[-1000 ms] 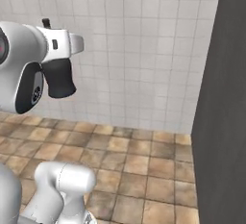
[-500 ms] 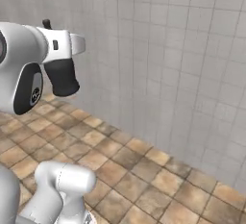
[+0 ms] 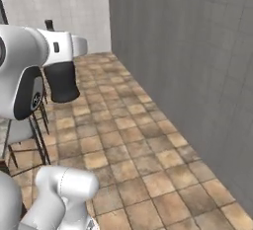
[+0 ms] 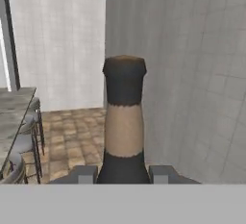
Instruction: Get the candle and the liquor from the cabinet and move them to the dining counter.
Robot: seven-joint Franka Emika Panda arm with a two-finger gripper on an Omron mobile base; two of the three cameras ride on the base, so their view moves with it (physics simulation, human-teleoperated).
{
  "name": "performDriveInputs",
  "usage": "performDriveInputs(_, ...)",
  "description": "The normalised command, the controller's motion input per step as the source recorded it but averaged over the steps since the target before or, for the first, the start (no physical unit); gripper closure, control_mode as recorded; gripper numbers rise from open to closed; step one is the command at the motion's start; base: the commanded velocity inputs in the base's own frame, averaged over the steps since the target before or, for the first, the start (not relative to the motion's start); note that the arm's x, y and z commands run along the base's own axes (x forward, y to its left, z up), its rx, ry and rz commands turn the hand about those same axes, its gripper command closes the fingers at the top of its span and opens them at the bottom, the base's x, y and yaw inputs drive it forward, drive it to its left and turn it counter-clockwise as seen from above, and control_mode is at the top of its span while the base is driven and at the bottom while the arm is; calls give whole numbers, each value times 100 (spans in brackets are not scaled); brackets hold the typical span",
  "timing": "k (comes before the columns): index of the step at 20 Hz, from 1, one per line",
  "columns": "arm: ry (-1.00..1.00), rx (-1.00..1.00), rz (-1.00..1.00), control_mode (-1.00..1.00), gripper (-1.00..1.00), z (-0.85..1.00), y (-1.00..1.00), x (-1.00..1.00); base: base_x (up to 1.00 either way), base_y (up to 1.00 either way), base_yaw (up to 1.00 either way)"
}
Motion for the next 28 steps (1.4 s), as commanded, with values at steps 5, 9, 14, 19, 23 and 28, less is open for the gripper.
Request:
performDriveInputs(5, 0, 0, 0, 100, 100, 0, 0, 0, 100, 0, 66)
performDriveInputs(9, 0, 0, 0, 100, 100, 0, 0, 0, 100, -44, 17)
performDriveInputs(14, 0, 0, 0, 100, 100, 0, 0, 0, 100, -85, 17)
performDriveInputs(19, 0, 0, 0, 100, 100, 0, 0, 0, 100, -61, 46)
performDriveInputs(23, 0, 0, 0, 100, 100, 0, 0, 0, 100, -6, 73)
performDriveInputs(28, 0, 0, 0, 100, 100, 0, 0, 0, 100, 0, 76)
